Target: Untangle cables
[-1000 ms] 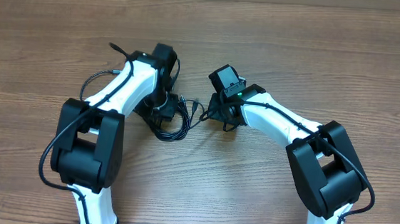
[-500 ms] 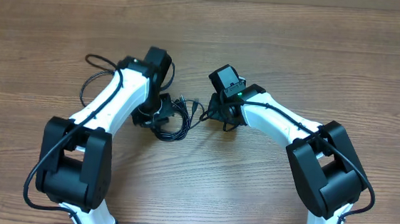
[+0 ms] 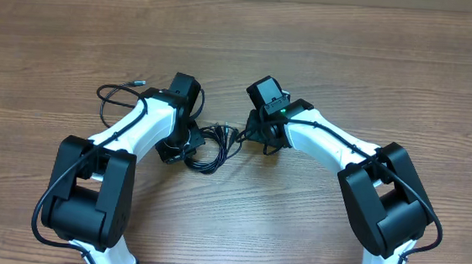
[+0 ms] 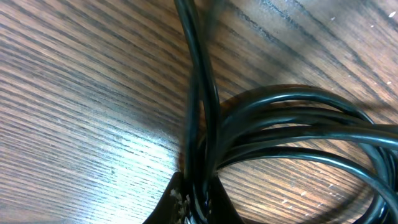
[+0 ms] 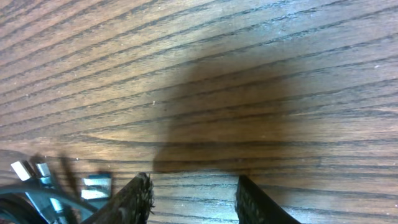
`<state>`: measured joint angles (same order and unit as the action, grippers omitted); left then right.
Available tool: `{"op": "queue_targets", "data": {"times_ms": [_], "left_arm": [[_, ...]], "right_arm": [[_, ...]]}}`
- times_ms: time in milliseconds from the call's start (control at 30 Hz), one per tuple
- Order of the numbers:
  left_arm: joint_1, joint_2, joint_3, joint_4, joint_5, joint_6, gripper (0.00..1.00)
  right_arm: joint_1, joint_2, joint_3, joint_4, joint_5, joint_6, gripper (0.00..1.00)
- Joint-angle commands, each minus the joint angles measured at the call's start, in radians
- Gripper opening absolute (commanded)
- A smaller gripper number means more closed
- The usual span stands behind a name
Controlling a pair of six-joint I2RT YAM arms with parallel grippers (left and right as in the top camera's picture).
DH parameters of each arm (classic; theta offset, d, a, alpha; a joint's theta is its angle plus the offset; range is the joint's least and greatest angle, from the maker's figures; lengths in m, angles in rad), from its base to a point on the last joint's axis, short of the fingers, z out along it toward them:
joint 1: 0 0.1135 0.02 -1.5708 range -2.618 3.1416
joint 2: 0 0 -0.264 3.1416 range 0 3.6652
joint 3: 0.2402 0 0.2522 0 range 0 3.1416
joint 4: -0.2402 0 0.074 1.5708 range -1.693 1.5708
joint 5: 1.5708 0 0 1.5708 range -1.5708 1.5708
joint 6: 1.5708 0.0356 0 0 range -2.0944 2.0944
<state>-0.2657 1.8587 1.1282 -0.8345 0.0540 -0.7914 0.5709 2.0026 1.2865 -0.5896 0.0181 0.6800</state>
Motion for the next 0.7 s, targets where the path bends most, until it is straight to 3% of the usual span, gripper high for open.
{"op": "queue_targets", "data": {"times_ms": [0,133,233,333,533,667], "left_arm": [[0.024,-0.003,0.007,-0.008,0.006,0.002,0.04],[0.076,-0.01,0.056,0.001,0.143,0.164,0.04],[0.113,-0.01,0.077,0.034,0.287,0.296,0.04],[0.142,-0.01,0.077,0.076,0.381,0.32,0.04],[0.14,-0.008,0.077,0.13,0.391,0.373,0.04],[0.119,-0.008,0.077,0.13,0.392,0.385,0.04]], "right_arm": [[-0.005,0.019,-0.017,-0.022,-0.024,-0.036,0.33],[-0.023,-0.012,0.002,-0.023,-0.301,-0.222,0.31],[-0.053,-0.07,0.002,-0.029,-0.489,-0.244,0.33],[-0.086,-0.114,0.002,-0.031,-0.65,-0.244,0.4],[-0.092,-0.115,-0.012,-0.024,-0.684,-0.24,0.4],[-0.081,-0.114,-0.013,-0.018,-0.572,-0.161,0.4]]}}
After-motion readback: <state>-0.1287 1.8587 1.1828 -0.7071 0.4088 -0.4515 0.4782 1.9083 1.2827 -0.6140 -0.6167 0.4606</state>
